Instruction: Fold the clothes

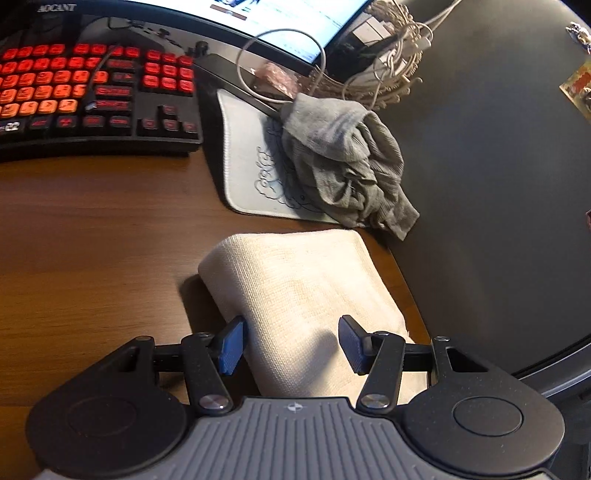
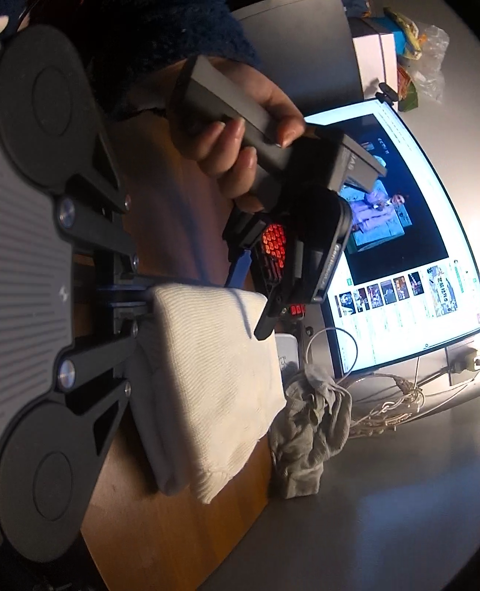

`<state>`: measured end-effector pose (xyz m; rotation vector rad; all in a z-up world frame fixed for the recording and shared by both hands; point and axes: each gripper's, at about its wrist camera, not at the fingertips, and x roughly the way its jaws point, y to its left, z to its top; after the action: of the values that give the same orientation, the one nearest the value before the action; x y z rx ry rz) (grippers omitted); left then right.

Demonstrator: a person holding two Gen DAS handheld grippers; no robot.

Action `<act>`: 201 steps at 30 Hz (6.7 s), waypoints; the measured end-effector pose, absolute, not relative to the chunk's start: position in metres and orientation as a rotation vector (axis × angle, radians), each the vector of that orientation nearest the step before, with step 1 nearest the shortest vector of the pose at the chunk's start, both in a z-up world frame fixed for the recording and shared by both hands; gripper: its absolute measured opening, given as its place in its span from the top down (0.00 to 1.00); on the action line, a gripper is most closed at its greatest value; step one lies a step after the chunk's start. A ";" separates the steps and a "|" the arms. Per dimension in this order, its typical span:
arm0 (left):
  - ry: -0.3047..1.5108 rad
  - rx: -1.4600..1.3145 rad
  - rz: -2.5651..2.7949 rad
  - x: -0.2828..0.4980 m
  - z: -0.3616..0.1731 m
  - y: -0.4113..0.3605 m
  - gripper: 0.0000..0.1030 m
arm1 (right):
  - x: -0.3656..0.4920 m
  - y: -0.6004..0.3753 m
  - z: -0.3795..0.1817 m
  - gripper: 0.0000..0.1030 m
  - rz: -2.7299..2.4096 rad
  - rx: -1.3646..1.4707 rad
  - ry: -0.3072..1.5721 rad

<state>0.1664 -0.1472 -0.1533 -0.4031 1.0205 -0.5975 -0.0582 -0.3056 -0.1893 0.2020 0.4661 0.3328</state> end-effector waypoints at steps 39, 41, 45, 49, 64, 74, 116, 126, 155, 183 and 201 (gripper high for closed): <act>1.023 -0.308 -0.671 0.179 -0.147 -0.280 0.45 | -0.053 -0.411 -0.194 0.95 0.184 0.292 0.448; 1.023 -0.307 -0.672 0.179 -0.147 -0.280 0.45 | -0.055 -0.413 -0.194 0.95 0.179 0.294 0.448; 1.017 -0.301 -0.673 0.179 -0.148 -0.278 0.45 | -0.059 -0.411 -0.195 0.95 0.168 0.290 0.451; 0.987 -0.276 -0.675 0.176 -0.146 -0.271 0.45 | -0.066 -0.411 -0.196 0.95 0.144 0.289 0.462; 0.964 -0.411 -0.648 0.158 -0.121 -0.172 0.42 | -0.036 -0.362 -0.150 0.90 0.140 0.142 0.405; 1.003 -0.449 -0.630 0.168 -0.136 -0.136 0.42 | 0.077 -0.332 -0.153 0.90 0.016 0.051 0.571; 1.028 -0.352 -0.741 0.223 -0.125 -0.201 0.35 | -0.055 -0.373 -0.156 0.93 -0.023 0.107 0.707; 1.108 -0.274 -0.765 0.151 -0.117 -0.152 0.23 | -0.067 -0.365 -0.128 0.43 0.004 0.113 0.718; 1.163 -0.239 -0.303 0.024 -0.053 0.026 0.35 | -0.005 -0.259 -0.064 0.25 0.035 0.120 0.950; 1.158 -0.111 -0.120 0.009 0.046 0.023 0.39 | 0.014 -0.192 0.043 0.25 0.129 0.069 1.026; 1.210 -0.098 -0.072 0.011 0.052 0.012 0.38 | 0.020 -0.173 0.057 0.25 0.136 0.008 1.068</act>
<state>0.0111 0.0119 0.0522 -0.0984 1.2104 -0.0722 0.0198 -0.1727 0.0571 0.0084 1.0680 0.1356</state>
